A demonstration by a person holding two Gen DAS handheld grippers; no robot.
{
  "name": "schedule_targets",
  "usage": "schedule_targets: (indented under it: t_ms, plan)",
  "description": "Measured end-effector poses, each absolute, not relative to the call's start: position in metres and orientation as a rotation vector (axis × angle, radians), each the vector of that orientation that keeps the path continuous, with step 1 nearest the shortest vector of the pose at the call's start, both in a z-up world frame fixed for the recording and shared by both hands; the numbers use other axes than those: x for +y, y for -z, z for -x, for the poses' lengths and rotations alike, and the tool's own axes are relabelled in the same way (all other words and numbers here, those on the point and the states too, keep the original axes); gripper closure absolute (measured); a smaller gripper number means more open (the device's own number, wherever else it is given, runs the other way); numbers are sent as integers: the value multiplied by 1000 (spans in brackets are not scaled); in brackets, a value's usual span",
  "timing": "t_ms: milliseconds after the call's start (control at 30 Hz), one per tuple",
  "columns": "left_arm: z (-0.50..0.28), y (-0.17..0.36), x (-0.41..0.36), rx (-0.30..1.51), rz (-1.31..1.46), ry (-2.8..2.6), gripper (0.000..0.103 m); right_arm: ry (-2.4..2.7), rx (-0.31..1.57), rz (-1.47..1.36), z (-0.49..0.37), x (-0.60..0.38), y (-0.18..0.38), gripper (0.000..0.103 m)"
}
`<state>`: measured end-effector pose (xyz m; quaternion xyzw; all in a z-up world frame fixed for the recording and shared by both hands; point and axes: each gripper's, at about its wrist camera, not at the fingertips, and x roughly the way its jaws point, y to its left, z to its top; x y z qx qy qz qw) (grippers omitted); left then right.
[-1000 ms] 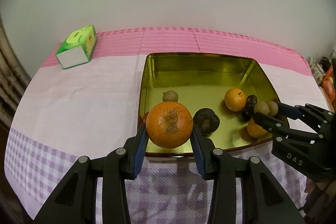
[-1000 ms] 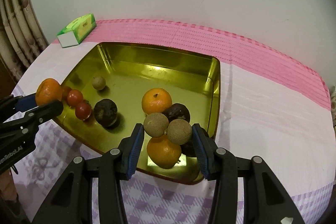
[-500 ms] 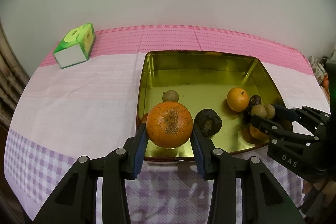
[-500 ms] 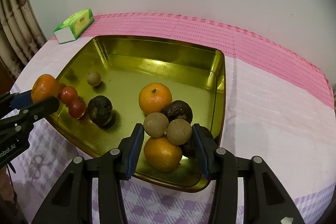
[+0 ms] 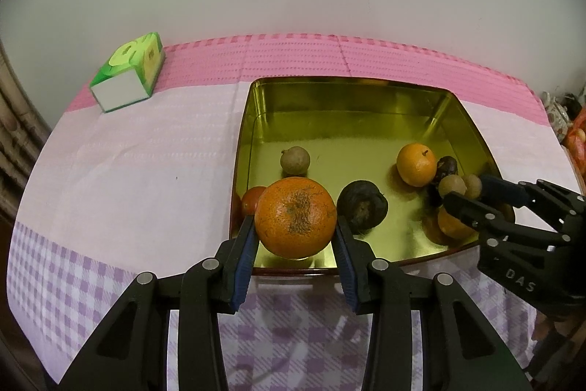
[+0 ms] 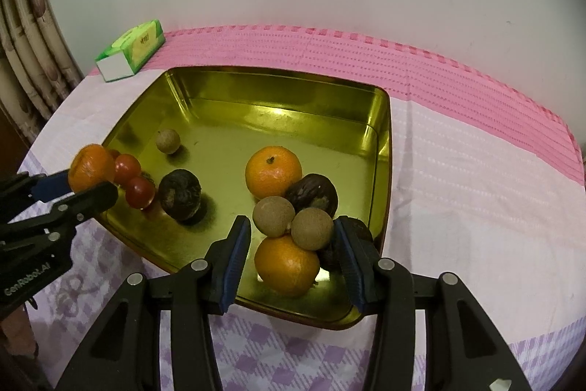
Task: Organize fruits
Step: 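Open the right tool to drop the olive fruits while the left drops the orange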
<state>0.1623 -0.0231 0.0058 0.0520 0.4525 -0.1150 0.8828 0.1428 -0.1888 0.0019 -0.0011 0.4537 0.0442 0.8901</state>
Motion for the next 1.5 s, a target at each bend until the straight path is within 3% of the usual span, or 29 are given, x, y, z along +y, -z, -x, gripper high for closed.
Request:
schedule_targets:
  t_ms: [400, 667, 833, 1500]
  plan:
    - [-158, -4, -29, 956, -117, 239, 61, -82, 908, -41, -129, -189, -18, 43]
    - [-155, -5, -32, 955, -119, 241, 60, -40, 883, -90, -107, -194, -32, 18]
    - [-152, -7, -34, 950, -123, 246, 60, -30, 883, -54, -98, -190, -32, 11]
    - [-152, -10, -45, 931, -144, 235, 60, -29, 929, -93, -90, -194, -20, 10]
